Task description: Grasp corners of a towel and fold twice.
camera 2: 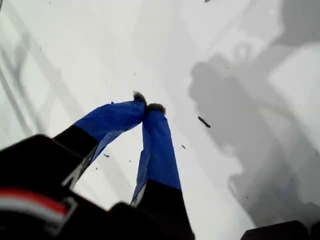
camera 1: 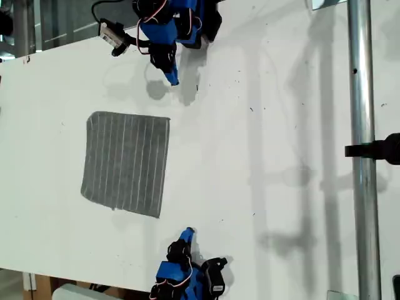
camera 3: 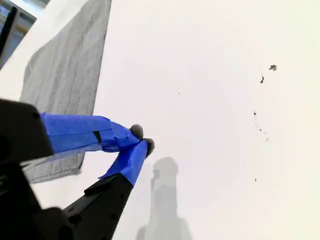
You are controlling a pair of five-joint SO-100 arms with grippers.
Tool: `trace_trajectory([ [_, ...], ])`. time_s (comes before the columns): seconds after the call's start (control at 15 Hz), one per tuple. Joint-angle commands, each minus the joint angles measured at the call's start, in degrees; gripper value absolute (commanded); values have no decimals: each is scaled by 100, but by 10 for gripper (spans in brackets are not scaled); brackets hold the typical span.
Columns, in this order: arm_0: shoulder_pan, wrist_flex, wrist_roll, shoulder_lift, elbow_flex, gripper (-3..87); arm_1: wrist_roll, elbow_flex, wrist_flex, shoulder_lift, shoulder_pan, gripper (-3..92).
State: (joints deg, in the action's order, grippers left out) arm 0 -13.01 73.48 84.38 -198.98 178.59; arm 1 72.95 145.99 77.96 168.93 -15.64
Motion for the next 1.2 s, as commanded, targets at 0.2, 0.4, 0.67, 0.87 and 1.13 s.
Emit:
trace_trajectory([
  [0.2,18,26,114,-26,18,-29,-2848,-3480,-255,-3665,-844,-3],
  [0.4,44,26,114,-26,18,-29,-4342,-5537,141,-5774,-1310,-3],
  [0.67,62,26,141,-26,18,-29,-5212,-5968,53,-6284,-1819,269],
  [0.87,44,26,132,-26,18,-29,-5836,-5801,141,-6513,-1969,385],
  [1.13,62,26,158,-26,18,-29,-5941,-5695,53,-6891,-1749,376],
])
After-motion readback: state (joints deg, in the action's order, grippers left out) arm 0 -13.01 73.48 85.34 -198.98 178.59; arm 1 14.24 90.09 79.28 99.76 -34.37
